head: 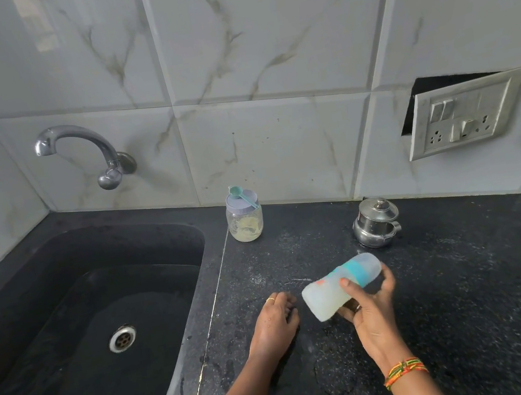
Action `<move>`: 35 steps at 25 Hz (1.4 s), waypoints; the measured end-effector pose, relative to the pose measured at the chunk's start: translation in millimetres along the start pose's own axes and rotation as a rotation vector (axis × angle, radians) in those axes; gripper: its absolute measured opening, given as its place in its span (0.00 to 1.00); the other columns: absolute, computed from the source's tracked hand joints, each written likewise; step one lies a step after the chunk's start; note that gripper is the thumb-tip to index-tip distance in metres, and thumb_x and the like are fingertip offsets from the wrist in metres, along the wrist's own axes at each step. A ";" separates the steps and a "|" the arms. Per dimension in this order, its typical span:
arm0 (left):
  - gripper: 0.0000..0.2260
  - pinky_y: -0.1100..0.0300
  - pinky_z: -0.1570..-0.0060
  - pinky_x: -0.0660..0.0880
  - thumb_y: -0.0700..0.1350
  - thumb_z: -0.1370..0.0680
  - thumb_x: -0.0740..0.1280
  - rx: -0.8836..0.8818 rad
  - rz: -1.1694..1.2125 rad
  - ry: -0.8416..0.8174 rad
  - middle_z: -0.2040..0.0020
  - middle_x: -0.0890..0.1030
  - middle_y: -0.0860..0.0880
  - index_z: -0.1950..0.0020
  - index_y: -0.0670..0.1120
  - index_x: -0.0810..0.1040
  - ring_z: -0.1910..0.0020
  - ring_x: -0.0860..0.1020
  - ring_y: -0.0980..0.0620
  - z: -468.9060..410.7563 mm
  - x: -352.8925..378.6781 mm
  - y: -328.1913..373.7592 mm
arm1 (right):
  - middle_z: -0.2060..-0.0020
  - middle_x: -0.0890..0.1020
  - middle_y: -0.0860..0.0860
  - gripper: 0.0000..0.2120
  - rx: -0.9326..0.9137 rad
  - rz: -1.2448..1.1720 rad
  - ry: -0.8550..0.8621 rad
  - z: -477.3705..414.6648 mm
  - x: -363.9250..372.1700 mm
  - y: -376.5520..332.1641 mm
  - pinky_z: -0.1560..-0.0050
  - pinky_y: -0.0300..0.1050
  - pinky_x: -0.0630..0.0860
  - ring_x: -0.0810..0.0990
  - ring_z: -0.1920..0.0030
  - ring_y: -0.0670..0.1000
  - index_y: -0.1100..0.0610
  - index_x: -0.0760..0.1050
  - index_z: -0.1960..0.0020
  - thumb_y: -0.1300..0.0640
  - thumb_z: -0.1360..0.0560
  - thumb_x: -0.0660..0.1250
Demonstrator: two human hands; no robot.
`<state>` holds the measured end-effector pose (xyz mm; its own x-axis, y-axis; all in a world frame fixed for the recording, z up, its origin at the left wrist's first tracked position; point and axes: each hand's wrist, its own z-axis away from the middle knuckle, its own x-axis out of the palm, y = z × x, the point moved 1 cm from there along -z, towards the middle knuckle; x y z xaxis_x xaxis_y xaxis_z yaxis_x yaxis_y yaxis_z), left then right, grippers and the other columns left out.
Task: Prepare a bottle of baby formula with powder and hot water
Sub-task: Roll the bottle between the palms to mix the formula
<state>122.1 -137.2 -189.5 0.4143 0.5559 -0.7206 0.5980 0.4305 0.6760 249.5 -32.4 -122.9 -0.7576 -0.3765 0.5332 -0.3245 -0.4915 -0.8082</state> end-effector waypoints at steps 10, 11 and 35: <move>0.08 0.78 0.59 0.65 0.40 0.24 0.62 -0.001 0.006 -0.001 0.54 0.72 0.53 0.46 0.45 0.75 0.59 0.69 0.60 0.8 0.1 0.6 | 0.41 0.75 0.52 0.31 0.015 -0.113 0.066 -3.2 -3.4 -1.4 0.56 0.55 0.80 0.77 0.45 0.54 0.40 0.60 0.33 0.67 0.26 0.65; 0.08 0.78 0.59 0.65 0.40 0.24 0.63 -0.001 0.004 0.000 0.54 0.72 0.53 0.46 0.45 0.75 0.59 0.69 0.60 0.5 0.4 0.2 | 0.44 0.76 0.52 0.32 0.008 -0.043 0.039 -2.3 -3.0 -2.2 0.55 0.56 0.79 0.78 0.46 0.54 0.40 0.60 0.33 0.69 0.26 0.65; 0.08 0.77 0.59 0.66 0.41 0.24 0.63 0.004 0.007 0.000 0.55 0.72 0.54 0.46 0.46 0.75 0.59 0.69 0.60 0.3 -0.2 -0.3 | 0.46 0.78 0.53 0.34 -0.012 -0.014 -0.020 1.4 0.6 -6.0 0.56 0.55 0.80 0.79 0.47 0.55 0.42 0.60 0.32 0.71 0.27 0.65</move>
<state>122.0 -137.6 -189.7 0.4188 0.5586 -0.7159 0.5980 0.4236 0.6804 251.9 -30.8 -117.5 -0.7415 -0.3854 0.5492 -0.3418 -0.4875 -0.8035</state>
